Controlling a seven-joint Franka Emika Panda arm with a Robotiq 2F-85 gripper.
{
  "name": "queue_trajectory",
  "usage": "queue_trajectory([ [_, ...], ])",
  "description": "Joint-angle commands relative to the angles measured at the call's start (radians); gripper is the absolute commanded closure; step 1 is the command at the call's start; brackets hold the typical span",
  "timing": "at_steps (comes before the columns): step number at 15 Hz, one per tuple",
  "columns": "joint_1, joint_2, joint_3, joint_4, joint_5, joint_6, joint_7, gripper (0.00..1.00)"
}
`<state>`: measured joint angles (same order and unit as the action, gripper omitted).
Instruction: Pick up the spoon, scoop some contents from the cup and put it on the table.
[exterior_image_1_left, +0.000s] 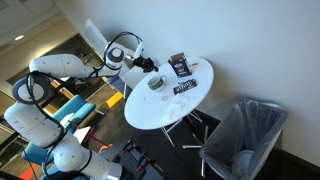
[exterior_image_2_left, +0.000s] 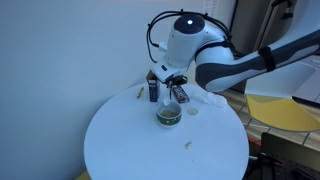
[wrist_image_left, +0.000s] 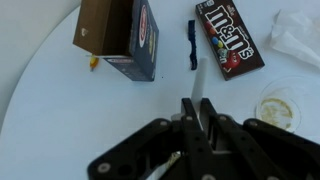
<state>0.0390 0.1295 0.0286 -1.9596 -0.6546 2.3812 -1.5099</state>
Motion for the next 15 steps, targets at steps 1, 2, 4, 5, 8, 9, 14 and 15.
queue_trajectory([
  [1,0.011,0.02,0.01,0.013,-0.055,0.008,0.004,0.97],
  [2,0.013,0.025,0.012,0.014,-0.068,0.009,0.006,0.97],
  [4,0.024,0.025,0.017,0.013,-0.114,-0.007,0.007,0.97],
  [5,0.028,0.025,0.019,0.013,-0.137,-0.008,0.008,0.97],
  [8,0.04,0.03,0.023,0.012,-0.205,-0.011,0.015,0.97],
  [9,0.044,0.033,0.024,0.013,-0.228,-0.015,0.019,0.97],
  [14,0.047,0.058,0.025,0.012,-0.3,-0.015,0.027,0.97],
  [15,0.046,0.064,0.026,0.011,-0.301,-0.012,0.025,0.97],
])
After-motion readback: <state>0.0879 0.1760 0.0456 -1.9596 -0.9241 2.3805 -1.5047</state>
